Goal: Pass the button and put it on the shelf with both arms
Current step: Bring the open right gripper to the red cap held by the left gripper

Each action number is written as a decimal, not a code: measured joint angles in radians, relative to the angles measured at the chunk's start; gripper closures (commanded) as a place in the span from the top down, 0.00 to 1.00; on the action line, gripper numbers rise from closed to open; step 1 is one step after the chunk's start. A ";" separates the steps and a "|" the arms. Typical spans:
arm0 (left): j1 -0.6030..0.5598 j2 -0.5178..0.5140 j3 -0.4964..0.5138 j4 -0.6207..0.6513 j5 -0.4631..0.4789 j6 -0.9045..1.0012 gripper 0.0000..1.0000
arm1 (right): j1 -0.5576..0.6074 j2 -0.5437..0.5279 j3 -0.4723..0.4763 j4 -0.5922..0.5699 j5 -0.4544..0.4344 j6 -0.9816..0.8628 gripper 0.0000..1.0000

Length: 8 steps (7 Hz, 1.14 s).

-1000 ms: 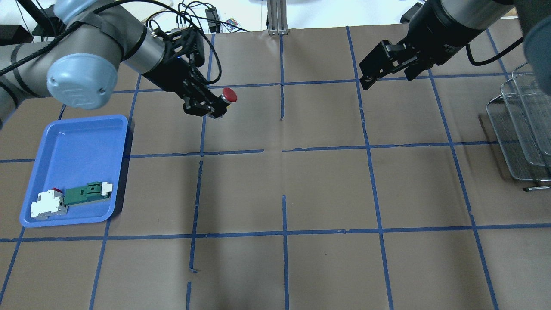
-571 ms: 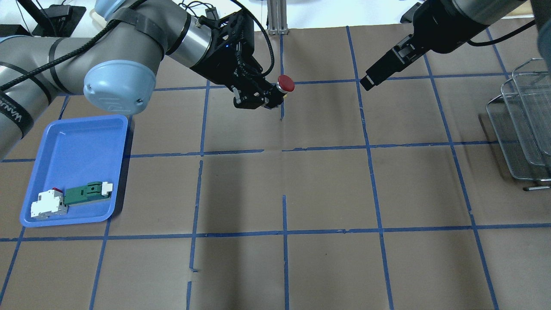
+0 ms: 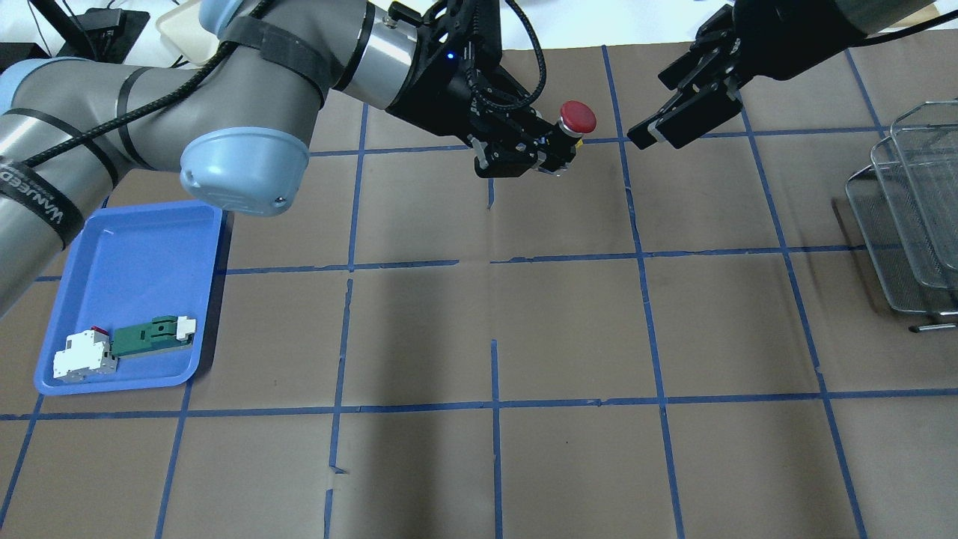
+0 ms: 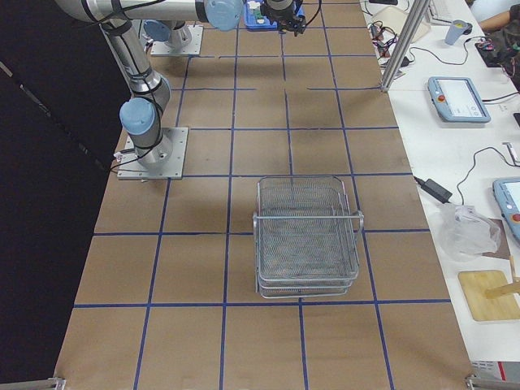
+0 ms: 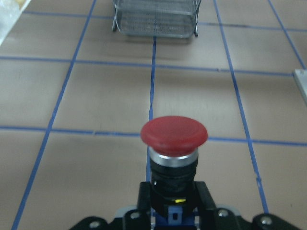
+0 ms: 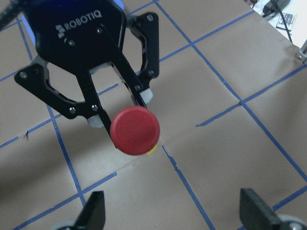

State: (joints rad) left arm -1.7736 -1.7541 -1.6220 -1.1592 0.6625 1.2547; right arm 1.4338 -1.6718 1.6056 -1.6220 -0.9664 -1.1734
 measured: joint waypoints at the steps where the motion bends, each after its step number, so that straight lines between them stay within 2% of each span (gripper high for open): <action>1: -0.006 0.001 -0.004 0.004 -0.020 -0.009 0.00 | 0.001 -0.016 0.003 0.005 0.023 -0.028 0.99; 6: -0.007 0.002 -0.010 0.028 -0.059 -0.026 0.00 | 0.005 -0.039 0.025 0.068 0.033 -0.124 1.00; 8: -0.006 0.002 -0.010 0.030 -0.059 -0.027 0.00 | 0.004 -0.037 0.022 0.137 0.035 -0.236 1.00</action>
State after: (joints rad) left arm -1.7797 -1.7519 -1.6321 -1.1293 0.6033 1.2273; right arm 1.4382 -1.7093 1.6272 -1.4854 -0.9316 -1.4094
